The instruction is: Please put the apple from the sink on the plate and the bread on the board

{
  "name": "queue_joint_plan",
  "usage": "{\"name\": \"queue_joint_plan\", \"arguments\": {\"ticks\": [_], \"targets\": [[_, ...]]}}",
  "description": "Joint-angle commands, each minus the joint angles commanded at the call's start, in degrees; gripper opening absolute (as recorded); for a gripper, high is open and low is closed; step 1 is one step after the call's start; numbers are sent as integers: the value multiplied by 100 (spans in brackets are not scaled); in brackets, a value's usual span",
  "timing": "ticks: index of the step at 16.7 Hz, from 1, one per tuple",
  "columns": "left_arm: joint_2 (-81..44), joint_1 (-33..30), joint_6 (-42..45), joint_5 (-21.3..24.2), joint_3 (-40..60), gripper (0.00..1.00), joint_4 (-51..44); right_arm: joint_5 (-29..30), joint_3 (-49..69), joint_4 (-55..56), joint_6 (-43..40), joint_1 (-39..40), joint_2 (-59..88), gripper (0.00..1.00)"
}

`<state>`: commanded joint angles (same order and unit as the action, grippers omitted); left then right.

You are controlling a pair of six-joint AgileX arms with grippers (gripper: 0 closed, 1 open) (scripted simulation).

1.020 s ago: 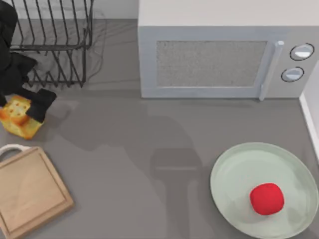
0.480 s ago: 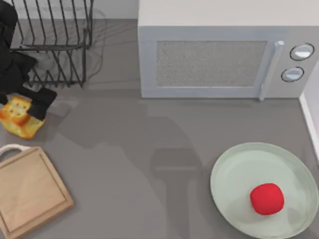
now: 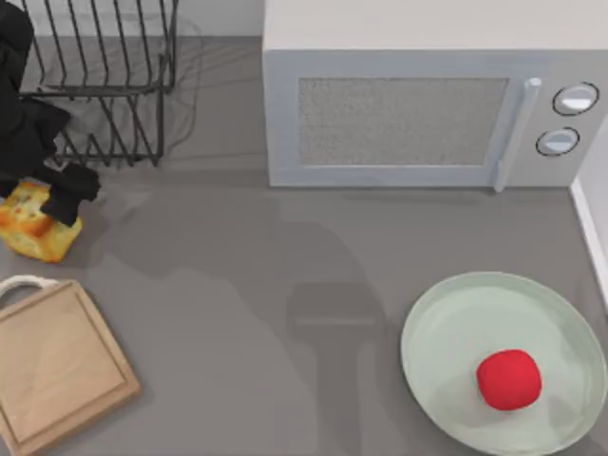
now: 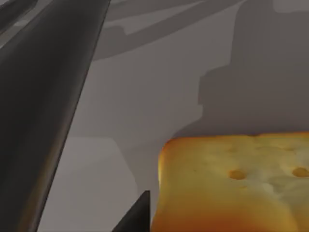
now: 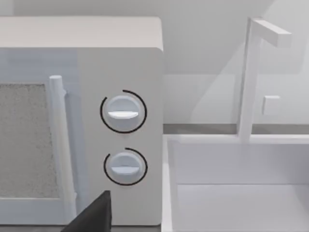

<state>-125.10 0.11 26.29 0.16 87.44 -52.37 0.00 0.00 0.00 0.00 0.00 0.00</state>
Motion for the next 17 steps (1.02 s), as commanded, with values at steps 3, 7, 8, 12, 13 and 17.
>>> {"name": "queue_joint_plan", "arguments": {"ticks": [3,7,8,12,13,17], "targets": [[0,0,0,0,0,10,0,0,0,0,0,0,0,100],[0,0,0,0,0,0,0,0,0,0,0,0,0,100],[0,0,0,0,0,0,0,0,0,0,0,0,0,100],[0,0,0,0,0,0,0,0,0,0,0,0,0,100],[345,-15,9,-2,115,0,61,0,0,0,0,0,0,100],[435,-30,23,-20,341,0,-71,0,0,0,0,0,0,100]]}}
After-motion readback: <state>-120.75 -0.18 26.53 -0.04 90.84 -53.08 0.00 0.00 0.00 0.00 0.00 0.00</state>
